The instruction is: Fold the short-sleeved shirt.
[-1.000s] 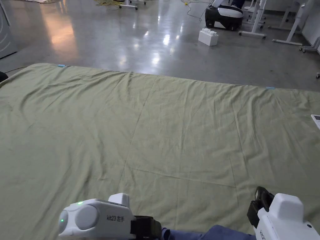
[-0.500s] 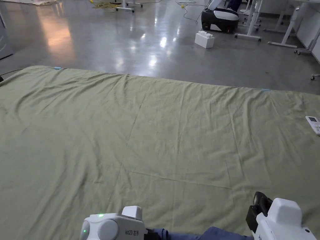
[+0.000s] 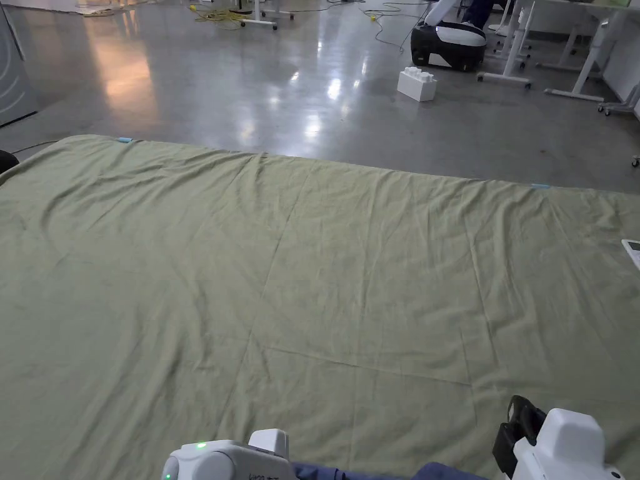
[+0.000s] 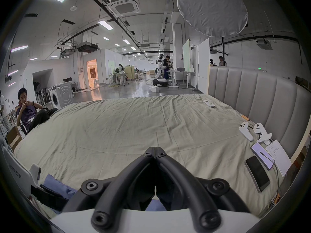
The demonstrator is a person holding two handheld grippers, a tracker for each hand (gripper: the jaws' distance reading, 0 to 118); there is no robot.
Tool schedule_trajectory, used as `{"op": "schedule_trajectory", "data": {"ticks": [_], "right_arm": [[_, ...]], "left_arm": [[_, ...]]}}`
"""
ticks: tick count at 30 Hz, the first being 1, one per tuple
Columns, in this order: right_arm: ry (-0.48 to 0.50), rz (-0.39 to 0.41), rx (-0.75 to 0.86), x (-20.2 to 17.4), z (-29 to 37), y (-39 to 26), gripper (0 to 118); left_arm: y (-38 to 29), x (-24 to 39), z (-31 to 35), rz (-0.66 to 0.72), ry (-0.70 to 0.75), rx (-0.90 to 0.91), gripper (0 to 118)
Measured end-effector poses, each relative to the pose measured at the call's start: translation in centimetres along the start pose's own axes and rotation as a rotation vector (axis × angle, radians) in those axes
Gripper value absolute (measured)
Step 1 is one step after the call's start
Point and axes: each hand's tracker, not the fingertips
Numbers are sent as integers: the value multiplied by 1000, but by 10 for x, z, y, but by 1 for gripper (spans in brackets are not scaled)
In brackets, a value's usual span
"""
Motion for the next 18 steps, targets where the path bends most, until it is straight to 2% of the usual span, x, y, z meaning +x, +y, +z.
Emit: {"op": "schedule_trajectory", "data": {"ticks": [3, 7, 12, 14, 18], "right_arm": [[10, 3, 2, -4, 0, 1, 0], [22, 6, 11, -8, 2, 4, 0], [36, 5, 36, -12, 3, 10, 0], [42, 6, 42, -14, 3, 12, 0], [54, 11, 48, -20, 3, 15, 0]], "left_arm": [[5, -5, 29, -9, -23, 85, 14], [10, -28, 80, -22, -58, 172, 56], [7, -87, 123, -5, -13, 259, 79], [5, -112, 124, 47, -69, 250, 85], [1, -156, 106, 188, -197, 185, 85]]}}
